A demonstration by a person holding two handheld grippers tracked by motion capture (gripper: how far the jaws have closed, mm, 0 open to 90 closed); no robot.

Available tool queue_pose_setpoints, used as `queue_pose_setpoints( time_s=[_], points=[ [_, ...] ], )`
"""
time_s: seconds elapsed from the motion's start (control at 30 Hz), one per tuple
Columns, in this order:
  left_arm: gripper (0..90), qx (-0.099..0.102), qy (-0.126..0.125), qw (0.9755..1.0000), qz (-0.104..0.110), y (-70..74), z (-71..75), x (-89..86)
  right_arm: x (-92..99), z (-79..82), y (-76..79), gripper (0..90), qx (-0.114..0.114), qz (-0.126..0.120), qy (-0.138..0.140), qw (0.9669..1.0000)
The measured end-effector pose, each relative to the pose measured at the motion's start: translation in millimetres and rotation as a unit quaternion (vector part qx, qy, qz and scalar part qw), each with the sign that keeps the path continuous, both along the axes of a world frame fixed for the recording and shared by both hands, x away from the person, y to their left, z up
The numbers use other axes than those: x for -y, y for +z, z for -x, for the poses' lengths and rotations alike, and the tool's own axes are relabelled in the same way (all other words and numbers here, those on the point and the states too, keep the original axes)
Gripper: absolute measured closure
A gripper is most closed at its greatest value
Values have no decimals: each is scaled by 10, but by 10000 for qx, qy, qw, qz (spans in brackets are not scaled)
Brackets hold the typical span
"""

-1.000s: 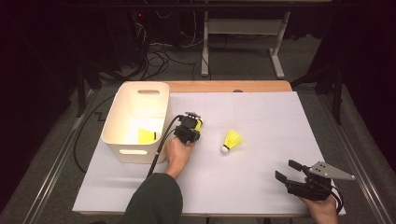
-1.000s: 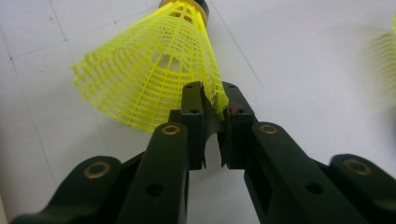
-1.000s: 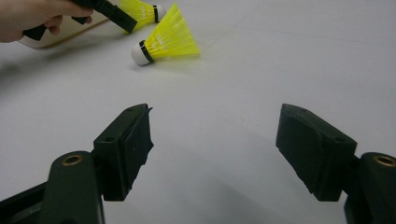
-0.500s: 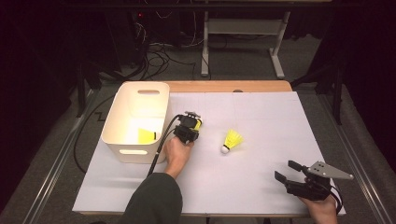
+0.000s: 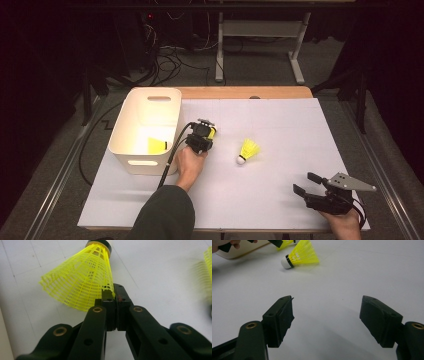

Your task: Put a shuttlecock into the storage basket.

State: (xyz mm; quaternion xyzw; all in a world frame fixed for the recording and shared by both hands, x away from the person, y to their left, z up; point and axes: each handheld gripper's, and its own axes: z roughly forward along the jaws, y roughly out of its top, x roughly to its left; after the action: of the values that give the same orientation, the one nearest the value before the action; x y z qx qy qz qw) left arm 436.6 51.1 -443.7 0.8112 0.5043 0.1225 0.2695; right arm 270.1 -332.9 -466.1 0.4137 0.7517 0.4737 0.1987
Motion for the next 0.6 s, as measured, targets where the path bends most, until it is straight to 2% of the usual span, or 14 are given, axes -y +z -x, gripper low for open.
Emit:
queue_pose_setpoints(
  time_s=[0.6],
  points=[
    [887, 114, -54, 9998, 136, 125, 64, -16, -4, -1, 1, 273, 2, 1, 6, 10000]
  ],
)
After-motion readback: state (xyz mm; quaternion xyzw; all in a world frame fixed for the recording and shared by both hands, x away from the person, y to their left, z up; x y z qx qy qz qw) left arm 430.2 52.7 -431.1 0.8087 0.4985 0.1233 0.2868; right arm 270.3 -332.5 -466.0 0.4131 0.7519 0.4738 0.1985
